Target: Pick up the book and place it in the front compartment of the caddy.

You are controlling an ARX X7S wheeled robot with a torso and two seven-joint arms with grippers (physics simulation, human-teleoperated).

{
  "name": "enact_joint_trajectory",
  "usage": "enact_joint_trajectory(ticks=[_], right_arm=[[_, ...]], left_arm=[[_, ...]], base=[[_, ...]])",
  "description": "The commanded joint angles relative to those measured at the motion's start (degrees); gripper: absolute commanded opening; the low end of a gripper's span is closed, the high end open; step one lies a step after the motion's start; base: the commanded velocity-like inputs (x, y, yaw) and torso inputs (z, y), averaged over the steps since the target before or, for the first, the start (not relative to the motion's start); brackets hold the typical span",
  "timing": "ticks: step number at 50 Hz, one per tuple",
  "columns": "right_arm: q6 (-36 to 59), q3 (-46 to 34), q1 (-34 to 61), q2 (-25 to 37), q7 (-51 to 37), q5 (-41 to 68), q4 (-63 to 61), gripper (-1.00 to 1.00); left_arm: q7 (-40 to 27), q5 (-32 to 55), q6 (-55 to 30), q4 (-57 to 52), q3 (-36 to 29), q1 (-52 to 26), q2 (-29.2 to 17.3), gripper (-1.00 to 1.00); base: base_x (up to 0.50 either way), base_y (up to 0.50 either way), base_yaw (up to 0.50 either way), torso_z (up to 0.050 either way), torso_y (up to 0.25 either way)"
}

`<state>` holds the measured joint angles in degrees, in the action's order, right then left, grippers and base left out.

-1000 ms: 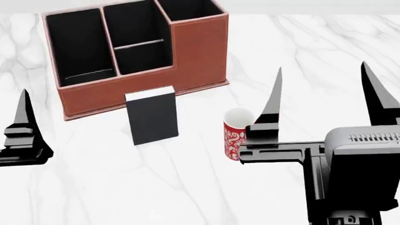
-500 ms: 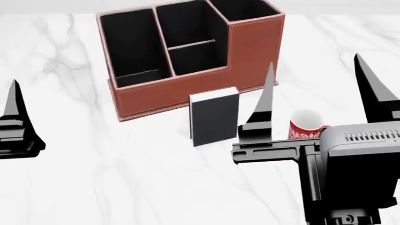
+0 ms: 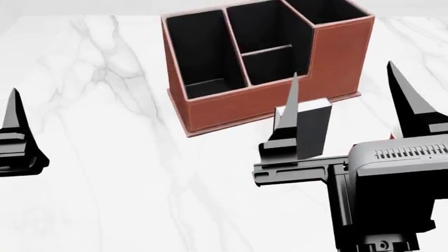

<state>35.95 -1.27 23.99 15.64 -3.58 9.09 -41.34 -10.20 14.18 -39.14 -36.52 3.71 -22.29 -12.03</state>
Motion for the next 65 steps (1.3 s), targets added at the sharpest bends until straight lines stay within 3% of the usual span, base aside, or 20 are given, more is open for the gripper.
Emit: enact_joint_trajectory(ticks=[1,16,65], right_arm=[[-0.01,0.61,0.05,-0.48,0.42,-1.51,0.28,1.0],[-1.21,0.62,-0.93,-0.08,1.21,0.0,0.09,1.0],[-1.57,-1.55,-1.87,1.49,0.49,0.27,0.35,1.0]], left_arm=[[0.49,-1.58,2.38,0.42,0.66,0.27,0.89,1.0],[-0.02,-1.21,2.73,0.6,0.41,0.55,0.51,1.0],[-1.46,0.4,3.54,1.36,0.25,0.63,-0.58,1.0]], base=[[0.0,0.0,0.0,0.0,0.0],[0.09,-0.02,0.0,0.0,0.0],[0.49,-0.12,0.0,0.0,0.001]])
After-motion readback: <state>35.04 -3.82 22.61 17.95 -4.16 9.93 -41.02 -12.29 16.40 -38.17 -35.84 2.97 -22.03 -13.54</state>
